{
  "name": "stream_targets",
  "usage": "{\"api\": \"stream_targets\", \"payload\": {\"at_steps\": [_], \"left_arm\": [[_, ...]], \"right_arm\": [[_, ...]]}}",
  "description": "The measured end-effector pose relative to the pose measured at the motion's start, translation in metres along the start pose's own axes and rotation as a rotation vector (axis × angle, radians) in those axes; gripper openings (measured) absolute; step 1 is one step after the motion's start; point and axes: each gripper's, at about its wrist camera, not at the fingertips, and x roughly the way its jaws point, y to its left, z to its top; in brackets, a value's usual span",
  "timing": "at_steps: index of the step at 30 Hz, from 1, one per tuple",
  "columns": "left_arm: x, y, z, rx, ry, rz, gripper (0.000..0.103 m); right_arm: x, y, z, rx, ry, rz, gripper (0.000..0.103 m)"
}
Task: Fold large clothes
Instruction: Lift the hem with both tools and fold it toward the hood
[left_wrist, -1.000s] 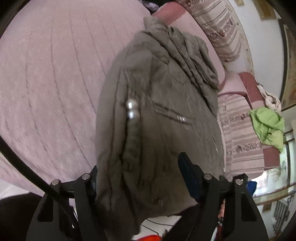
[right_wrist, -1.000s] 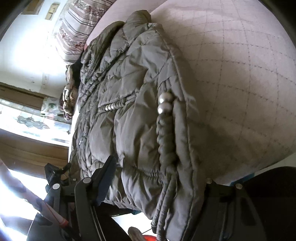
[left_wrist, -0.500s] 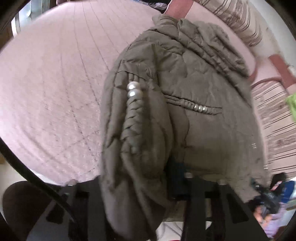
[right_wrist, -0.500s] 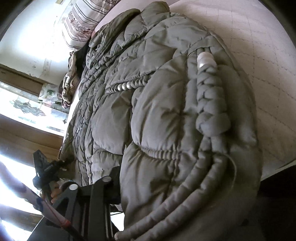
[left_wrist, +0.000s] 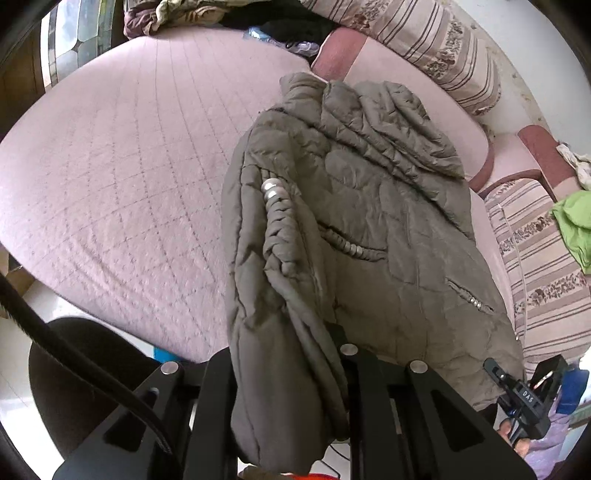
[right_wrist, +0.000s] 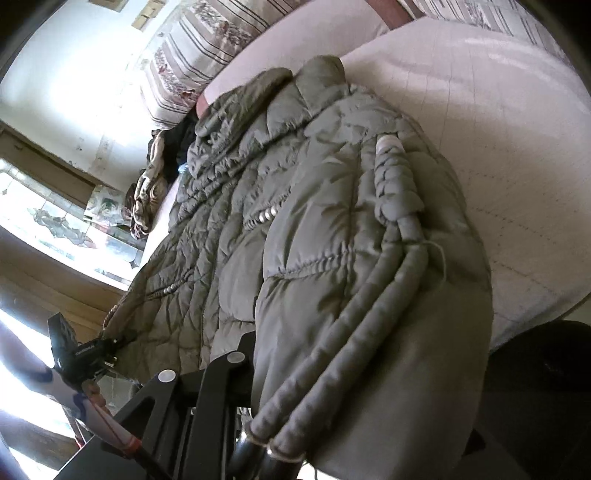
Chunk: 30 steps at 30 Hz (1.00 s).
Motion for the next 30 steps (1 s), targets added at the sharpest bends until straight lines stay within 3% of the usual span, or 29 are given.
{"api": "stream_targets", "payload": {"at_steps": [7, 15, 30], "left_arm": [[-0.008, 0.007, -0.007, -0.026, -0.003, 0.008, 0.015], [-0.008, 0.001, 0.015, -0.054, -0.012, -0.005, 0.015], [-0.021, -0.043, 0.059, 0.062, -0.130, 0.070, 0.015]], "right_arm": [[-0.021, 0.000, -0.011, -0.021, 0.006, -0.003, 0.022], [-0.036, 0.010, -0.011, -0.029, 0.008, 0.021, 0.022], [-0.047, 0.049, 0.034, -0.107, -0.033, 0.020, 0.022]]}}
